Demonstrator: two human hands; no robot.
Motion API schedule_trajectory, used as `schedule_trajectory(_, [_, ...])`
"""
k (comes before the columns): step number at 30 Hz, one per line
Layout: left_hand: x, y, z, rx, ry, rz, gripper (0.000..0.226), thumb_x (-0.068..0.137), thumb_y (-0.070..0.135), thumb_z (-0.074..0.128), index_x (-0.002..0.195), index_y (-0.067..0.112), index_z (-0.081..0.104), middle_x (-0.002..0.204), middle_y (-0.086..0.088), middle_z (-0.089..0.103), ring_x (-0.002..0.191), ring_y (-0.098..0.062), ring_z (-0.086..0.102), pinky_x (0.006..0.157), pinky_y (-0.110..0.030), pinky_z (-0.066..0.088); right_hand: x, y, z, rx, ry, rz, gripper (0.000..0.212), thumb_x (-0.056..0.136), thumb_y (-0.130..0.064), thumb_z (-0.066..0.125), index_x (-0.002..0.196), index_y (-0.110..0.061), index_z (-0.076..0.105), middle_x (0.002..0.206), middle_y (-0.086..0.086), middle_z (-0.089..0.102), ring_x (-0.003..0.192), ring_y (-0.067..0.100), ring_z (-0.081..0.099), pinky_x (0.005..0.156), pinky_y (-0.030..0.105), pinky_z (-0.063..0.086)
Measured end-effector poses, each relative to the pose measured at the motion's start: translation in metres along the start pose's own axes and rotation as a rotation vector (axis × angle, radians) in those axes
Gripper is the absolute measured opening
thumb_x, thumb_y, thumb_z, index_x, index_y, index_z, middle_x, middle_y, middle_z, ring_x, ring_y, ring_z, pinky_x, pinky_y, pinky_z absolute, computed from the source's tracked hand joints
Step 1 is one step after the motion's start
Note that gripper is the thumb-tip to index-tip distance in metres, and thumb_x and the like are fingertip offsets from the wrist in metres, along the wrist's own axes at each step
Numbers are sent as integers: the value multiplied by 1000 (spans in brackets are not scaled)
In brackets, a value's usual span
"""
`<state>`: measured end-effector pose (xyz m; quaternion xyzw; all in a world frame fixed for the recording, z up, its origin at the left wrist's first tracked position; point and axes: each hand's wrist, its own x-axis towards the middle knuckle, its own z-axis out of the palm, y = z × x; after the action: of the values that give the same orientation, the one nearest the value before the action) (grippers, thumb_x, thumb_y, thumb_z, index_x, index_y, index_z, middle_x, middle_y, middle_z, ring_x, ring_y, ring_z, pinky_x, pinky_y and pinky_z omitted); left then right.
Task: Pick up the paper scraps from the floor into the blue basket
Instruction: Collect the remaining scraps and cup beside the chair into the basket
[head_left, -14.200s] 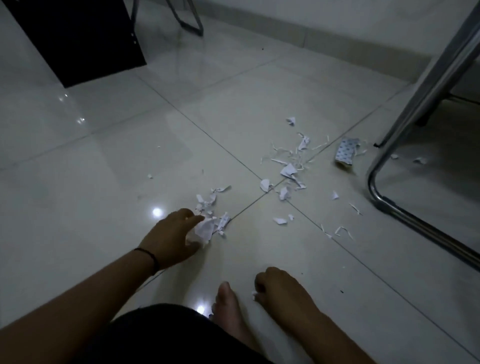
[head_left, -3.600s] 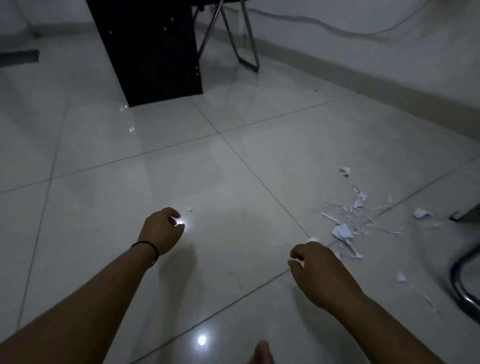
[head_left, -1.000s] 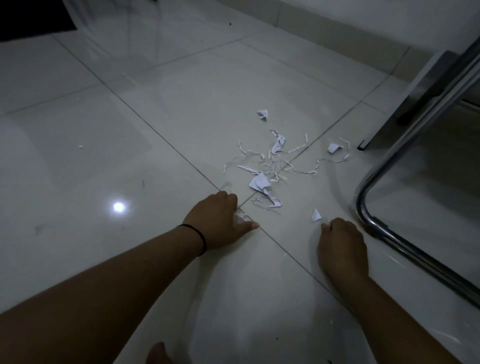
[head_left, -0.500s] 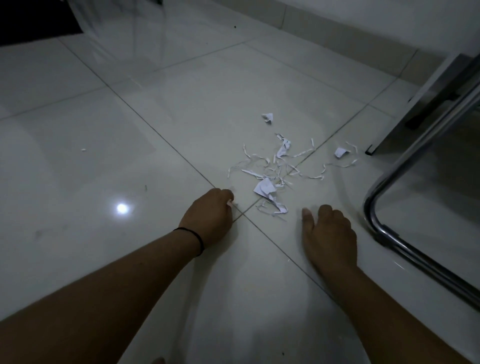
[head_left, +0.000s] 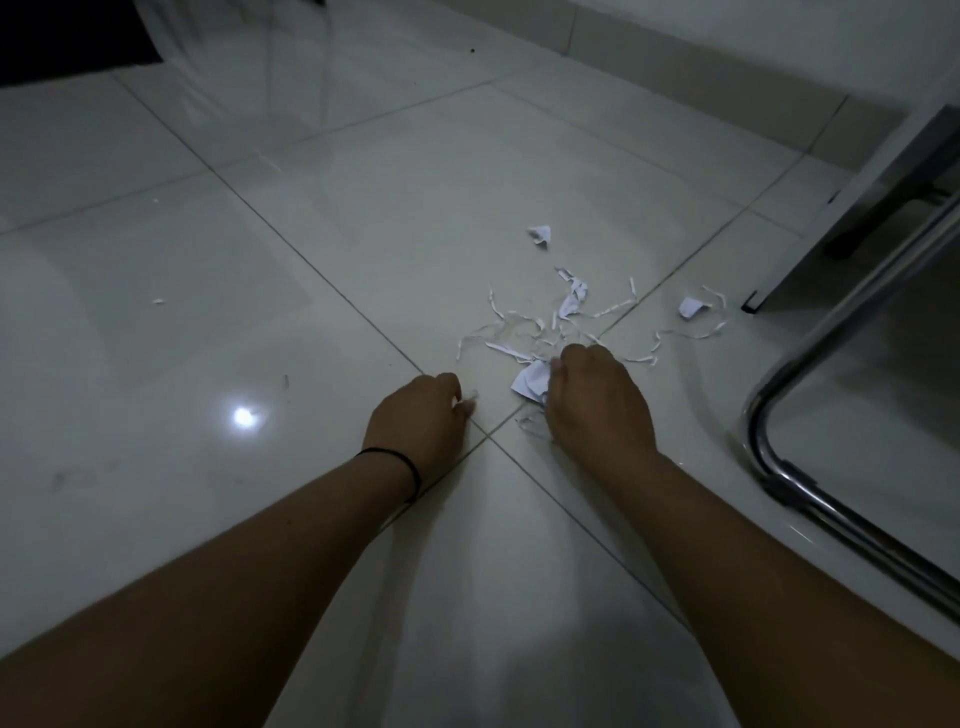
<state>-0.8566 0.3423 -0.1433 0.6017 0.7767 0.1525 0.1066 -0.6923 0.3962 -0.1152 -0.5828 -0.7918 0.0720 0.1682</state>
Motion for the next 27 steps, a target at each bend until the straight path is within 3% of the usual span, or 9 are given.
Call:
schedule_trajectory(4, [-9,-1,2,2,72,58,24,96,34,36,90,14,48,92,-9,58,78,-25,53,63,-30,33,3,-9,16,-110,-80,54,56,88,-60,39,107,-10,56,106,12,58,101,31,54,83,39,42])
schedule_trajectory(8, [-9,-2,-1,-77,118,-1,16,95,27,39,84,16,37,88,-10,54,70,-23,44,62,-30,31,-19,-10,28,-192,-84,-16,27,92,-31,50,92,-6,59,88,16,63,81,35,61,67,38,46])
schedule_trajectory(12, [-9,-3,-3,-197,110,-38,9,95,21,41,95,13,45,91,-5,52,84,-28,55,66,-26,30,-31,-9,27,-323,-10,-108,13,79,-14,65,68,-9,60,59,9,59,50,27,58,44,27,43])
schedule_trajectory(15, [-6,-1,-6,-287,83,-86,36,94,12,40,130,12,45,118,-11,55,111,-28,53,79,-23,32,-35,-4,29,-251,-44,-129,13,87,-13,54,78,-7,61,72,13,61,60,29,59,51,31,45])
schedule_trajectory(18, [-1,-1,-9,-278,99,-97,26,91,8,42,110,5,59,111,-16,59,103,-28,54,76,-24,33,-39,0,30,41,-40,21,18,95,-14,38,89,-6,53,90,14,56,82,33,57,67,37,43])
schedule_trajectory(21, [4,2,-13,-313,108,-83,25,90,6,43,105,3,62,108,-15,64,100,-27,56,79,-24,36,-44,7,26,409,51,231,12,94,-16,46,83,-16,39,81,5,51,81,30,54,62,28,32])
schedule_trajectory(23, [8,7,-16,-346,104,-69,32,91,4,41,117,6,59,114,-14,63,107,-27,55,80,-20,33,-44,14,20,485,118,229,7,94,-11,46,99,-16,47,89,6,56,83,26,56,66,22,33])
schedule_trajectory(25, [16,13,-20,-364,90,-53,35,91,3,39,120,6,58,118,-15,62,109,-28,54,82,-21,33,-39,24,13,476,185,207,29,93,-6,44,121,-14,51,97,6,54,85,20,53,67,15,30])
schedule_trajectory(27, [27,20,-21,-353,67,-63,32,91,6,38,116,6,59,116,-15,62,106,-28,55,82,-25,37,-28,36,4,461,192,231,31,92,-4,43,118,-11,57,100,11,55,90,26,54,75,20,36])
